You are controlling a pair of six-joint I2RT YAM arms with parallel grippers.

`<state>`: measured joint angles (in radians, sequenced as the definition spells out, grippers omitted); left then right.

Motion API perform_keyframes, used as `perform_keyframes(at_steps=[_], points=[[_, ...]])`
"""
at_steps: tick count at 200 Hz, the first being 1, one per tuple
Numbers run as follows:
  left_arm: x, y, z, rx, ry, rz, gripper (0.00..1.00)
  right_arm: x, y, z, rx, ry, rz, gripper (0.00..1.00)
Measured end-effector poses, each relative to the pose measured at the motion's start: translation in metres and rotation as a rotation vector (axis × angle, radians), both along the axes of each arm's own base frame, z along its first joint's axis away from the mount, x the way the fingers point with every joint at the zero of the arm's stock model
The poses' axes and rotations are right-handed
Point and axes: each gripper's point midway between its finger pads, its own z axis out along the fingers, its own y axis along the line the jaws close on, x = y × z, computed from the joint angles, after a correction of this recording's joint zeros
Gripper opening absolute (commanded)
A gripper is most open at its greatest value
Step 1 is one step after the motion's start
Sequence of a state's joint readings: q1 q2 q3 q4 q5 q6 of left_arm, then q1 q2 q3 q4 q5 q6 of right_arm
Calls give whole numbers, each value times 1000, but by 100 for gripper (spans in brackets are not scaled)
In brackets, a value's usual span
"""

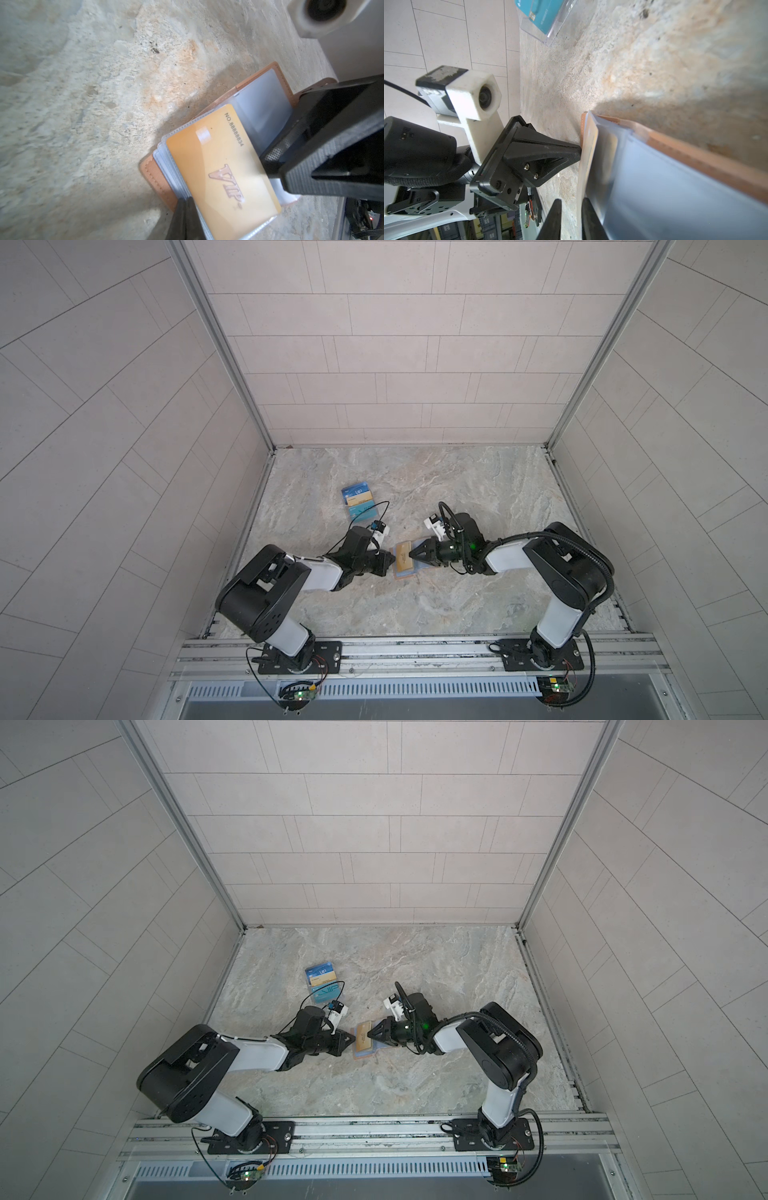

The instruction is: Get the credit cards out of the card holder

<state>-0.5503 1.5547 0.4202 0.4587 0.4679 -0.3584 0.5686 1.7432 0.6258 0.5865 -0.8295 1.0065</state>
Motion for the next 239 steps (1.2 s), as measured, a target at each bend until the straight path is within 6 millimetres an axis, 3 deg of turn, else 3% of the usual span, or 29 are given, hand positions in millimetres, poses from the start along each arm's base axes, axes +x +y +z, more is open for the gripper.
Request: perform_keyframes(at_steps=[81, 148, 194, 239], points=[[0, 0, 0, -1, -2, 0, 0, -3, 10, 0, -225, -95, 117, 21], [-1, 0, 0, -4, -5, -1, 0, -11, -3, -19, -384, -71, 154, 32], [-1, 0, 0, -5, -5, -1, 0, -11, -11, -20, -468, -79, 180, 47], [-1, 0, 0, -9, -10, -2, 0, -8, -12, -18, -485, -86, 180, 45]])
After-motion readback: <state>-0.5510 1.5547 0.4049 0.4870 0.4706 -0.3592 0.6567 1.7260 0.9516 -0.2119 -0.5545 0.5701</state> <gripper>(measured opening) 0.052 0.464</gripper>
